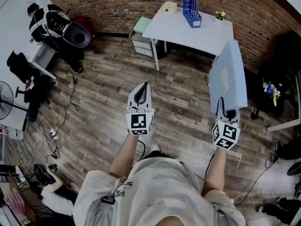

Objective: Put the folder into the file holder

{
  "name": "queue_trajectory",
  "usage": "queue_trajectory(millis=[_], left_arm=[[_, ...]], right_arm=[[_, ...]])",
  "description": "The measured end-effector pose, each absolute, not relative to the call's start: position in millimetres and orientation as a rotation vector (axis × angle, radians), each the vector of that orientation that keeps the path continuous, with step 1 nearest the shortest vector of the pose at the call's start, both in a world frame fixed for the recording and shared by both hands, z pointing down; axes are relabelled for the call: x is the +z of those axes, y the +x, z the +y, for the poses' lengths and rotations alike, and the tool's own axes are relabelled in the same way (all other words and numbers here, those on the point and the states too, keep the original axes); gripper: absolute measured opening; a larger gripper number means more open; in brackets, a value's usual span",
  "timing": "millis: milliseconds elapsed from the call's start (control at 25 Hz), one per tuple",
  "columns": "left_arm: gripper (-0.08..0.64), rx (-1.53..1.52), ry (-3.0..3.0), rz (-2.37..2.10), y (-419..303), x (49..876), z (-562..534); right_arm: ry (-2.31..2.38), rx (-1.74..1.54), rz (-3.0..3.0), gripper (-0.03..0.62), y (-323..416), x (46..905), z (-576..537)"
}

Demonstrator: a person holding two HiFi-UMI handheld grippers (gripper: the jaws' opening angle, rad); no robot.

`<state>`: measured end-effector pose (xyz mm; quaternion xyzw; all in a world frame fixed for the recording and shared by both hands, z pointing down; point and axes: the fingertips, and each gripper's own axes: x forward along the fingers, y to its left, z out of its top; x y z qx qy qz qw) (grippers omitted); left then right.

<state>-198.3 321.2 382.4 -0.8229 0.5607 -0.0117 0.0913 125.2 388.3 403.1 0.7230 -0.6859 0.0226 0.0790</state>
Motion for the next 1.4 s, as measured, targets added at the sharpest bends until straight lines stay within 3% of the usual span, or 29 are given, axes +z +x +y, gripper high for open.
queue_trajectory(millis=[920,1400], left_arm=[[0.014,0.029,-2.521,1.613,-277,393,287],[0.014,-0.103,-2.599,1.578,-256,430,264]], right_arm=[[2.176,0.018,-2.023,0.169,38,399,349],[2.181,0.099,-1.998,0.169,44,429,335]])
